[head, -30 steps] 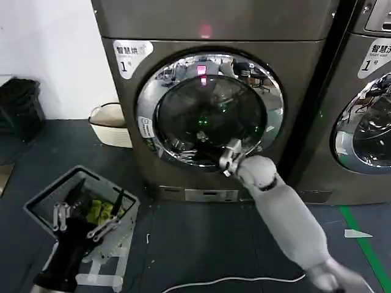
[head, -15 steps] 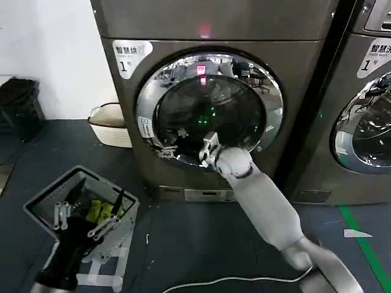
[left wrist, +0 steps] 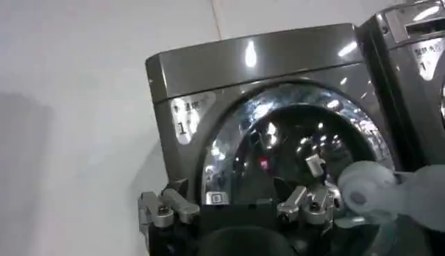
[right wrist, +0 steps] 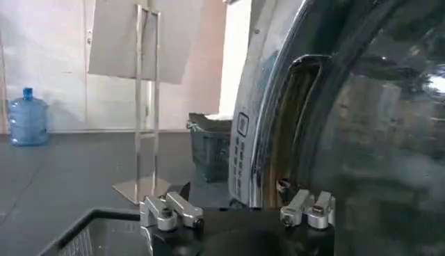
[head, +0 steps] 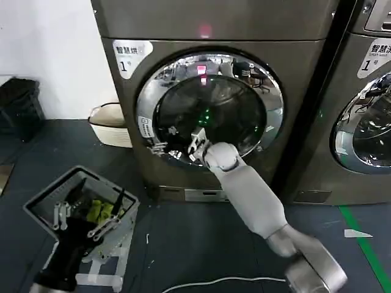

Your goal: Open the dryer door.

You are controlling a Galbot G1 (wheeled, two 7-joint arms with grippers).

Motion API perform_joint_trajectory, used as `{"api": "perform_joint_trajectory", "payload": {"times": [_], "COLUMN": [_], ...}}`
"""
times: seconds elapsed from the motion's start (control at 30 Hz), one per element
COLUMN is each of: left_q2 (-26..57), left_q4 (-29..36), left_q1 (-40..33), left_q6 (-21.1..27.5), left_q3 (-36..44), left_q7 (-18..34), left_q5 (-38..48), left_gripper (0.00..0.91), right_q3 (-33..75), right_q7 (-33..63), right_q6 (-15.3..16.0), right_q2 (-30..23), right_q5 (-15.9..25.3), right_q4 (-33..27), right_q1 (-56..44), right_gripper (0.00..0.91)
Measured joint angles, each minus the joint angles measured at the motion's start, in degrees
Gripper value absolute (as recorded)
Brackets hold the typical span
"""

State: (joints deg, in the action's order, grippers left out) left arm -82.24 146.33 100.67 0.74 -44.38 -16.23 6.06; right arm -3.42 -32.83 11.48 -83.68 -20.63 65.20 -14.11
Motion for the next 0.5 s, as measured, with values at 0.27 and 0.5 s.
{"api": "perform_joint_trajectory", "payload": {"times": [0.27,0.5], "left_q2": [0.31,1.83], "left_q4": [0.53,0.87], "left_q1": [-1.12,-3.37], "left_q6": [4.03,11.11], "left_q3": [-0.62,-2.11], "left_q7": [0.03,1.88], "left_q5": [-0.39,3.00], "left_gripper": [0.907,0.907], "right_q3": [-0.28,0.00], "right_q7": [-4.46,-10.43], "right_q6": [0.80,3.19], "right_q2": [-0.02,2.37], "right_q5": [-0.57,-3.38], "right_q4": [0.24,3.15], "right_q1": [0.21,-1.67], "right_gripper": [0.907,0.907]}}
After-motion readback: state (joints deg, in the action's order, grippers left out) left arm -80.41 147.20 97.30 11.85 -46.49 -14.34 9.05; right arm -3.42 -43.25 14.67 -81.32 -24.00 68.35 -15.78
